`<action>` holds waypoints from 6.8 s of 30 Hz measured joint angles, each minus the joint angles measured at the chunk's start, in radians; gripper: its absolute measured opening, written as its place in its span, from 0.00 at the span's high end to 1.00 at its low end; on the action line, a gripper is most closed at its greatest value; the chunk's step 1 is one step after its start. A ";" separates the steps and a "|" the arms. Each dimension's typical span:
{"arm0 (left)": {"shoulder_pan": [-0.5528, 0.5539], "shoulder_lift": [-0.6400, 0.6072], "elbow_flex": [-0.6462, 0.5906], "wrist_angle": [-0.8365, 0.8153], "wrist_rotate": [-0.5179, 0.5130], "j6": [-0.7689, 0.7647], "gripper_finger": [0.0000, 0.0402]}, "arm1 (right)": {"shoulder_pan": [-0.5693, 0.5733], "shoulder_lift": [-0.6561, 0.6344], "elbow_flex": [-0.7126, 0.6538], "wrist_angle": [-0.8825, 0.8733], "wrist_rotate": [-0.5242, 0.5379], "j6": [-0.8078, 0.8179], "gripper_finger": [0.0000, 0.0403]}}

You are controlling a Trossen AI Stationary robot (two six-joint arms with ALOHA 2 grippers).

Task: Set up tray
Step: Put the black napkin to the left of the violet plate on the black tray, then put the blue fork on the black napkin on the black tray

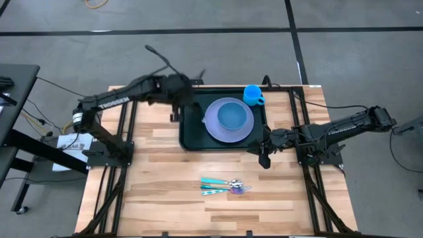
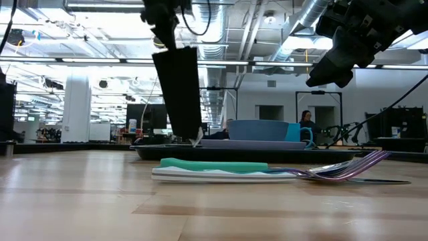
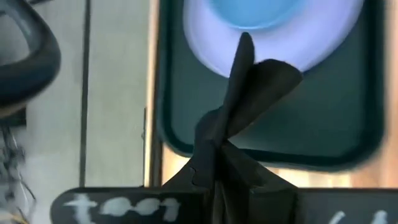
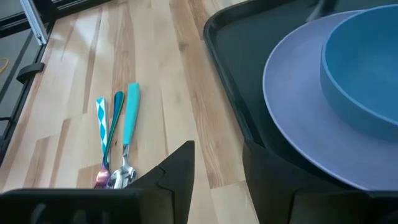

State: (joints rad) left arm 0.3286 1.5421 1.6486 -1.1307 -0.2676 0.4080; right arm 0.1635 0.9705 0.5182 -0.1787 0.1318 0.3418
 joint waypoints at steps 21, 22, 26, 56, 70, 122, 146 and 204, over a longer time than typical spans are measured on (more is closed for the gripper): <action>0.460 0.308 0.141 0.280 -0.018 0.089 1.00 | 0.000 0.000 0.000 -0.012 0.000 -0.018 0.69; 0.459 0.320 0.162 0.278 -0.054 0.102 1.00 | 0.000 0.000 0.000 -0.012 0.000 -0.021 0.69; 0.452 0.342 0.252 0.276 -0.092 0.125 1.00 | 0.000 0.000 0.000 -0.010 0.001 -0.035 0.69; 0.254 0.342 -0.160 0.269 0.176 -0.164 1.00 | 0.000 0.000 0.000 -0.008 0.001 -0.001 0.69; 0.139 0.342 -0.254 0.279 0.312 -0.247 1.00 | 0.000 0.000 0.000 -0.008 0.000 0.006 0.69; 0.019 0.342 -0.385 0.381 0.447 -0.330 1.00 | 0.000 0.000 0.000 -0.008 0.000 0.007 0.69; 0.019 0.341 -0.385 0.379 0.440 -0.316 0.86 | 0.000 0.000 0.000 -0.008 0.000 0.008 0.69; -0.463 0.340 -0.151 0.484 0.499 -0.442 0.66 | 0.000 0.000 0.000 -0.031 0.000 0.008 0.69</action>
State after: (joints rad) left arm -0.1342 1.8824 1.4975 -0.6468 0.2314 -0.0338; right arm 0.1638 0.9706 0.5182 -0.2092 0.1318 0.3501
